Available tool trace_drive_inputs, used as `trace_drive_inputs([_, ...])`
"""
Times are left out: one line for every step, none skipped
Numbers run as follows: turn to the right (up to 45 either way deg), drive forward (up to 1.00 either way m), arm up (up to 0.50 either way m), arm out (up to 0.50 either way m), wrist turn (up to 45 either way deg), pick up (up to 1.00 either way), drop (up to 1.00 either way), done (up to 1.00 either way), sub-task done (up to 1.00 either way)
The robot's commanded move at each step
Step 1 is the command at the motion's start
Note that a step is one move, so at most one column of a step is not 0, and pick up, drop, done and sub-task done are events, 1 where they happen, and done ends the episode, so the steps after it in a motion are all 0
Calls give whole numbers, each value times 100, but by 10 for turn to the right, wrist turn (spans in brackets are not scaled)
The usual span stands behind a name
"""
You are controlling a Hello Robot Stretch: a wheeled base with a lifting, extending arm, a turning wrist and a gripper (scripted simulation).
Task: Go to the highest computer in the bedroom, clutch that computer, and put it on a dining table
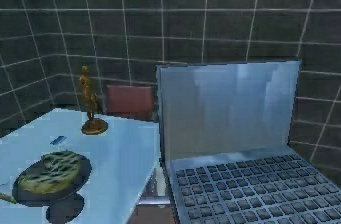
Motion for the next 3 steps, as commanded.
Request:
trace_drive_inputs([450, 0, 0, 0, 0, 0, 0, 0, 0])
trace_drive_inputs([450, 0, 0, 0, 0, 0, 0, 0, 0])
trace_drive_inputs([240, 0, 0, 0, 0, 0, 0, 0, 0])
